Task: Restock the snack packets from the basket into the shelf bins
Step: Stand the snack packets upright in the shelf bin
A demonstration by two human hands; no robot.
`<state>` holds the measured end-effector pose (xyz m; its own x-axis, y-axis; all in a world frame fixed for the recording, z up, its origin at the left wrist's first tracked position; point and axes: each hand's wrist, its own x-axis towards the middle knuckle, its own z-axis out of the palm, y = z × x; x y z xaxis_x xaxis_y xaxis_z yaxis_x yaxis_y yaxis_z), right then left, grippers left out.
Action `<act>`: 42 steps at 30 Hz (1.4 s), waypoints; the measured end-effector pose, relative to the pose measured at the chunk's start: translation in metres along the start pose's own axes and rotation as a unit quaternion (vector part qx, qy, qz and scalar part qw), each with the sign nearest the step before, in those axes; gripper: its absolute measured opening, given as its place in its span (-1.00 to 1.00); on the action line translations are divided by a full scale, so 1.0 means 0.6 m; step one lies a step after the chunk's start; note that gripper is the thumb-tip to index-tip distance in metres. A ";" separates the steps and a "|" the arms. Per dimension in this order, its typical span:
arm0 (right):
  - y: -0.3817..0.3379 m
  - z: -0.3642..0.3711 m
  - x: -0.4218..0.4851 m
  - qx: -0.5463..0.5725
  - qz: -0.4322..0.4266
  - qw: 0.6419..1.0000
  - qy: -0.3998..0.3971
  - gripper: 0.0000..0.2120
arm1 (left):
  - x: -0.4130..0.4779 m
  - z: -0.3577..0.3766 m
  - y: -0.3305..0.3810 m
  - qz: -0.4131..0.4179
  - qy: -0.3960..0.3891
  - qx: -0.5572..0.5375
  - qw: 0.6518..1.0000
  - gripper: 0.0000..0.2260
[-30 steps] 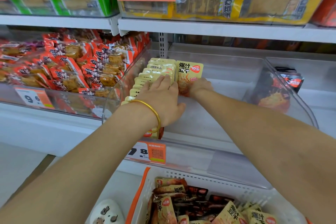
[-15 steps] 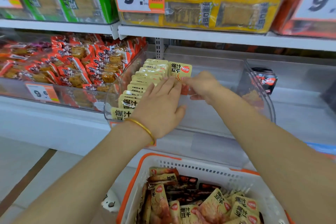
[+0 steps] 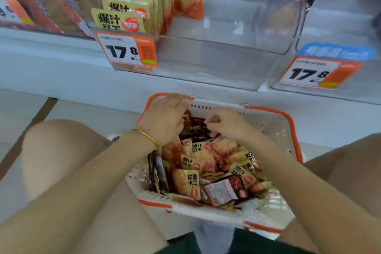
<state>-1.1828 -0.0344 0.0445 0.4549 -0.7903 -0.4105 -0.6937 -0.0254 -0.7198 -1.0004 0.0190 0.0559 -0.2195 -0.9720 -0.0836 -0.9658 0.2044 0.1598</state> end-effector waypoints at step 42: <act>-0.248 -0.212 -0.066 0.341 -0.195 0.919 0.026 -0.85 | 0.033 -0.303 0.007 -0.110 0.318 -0.386 0.859 -0.93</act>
<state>-1.1683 -0.0773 0.2390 0.5547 -0.8314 -0.0317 0.0358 0.0619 -0.9974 -0.9838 -0.0205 0.2336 0.3147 -0.8937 0.3199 -0.5400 0.1086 0.8346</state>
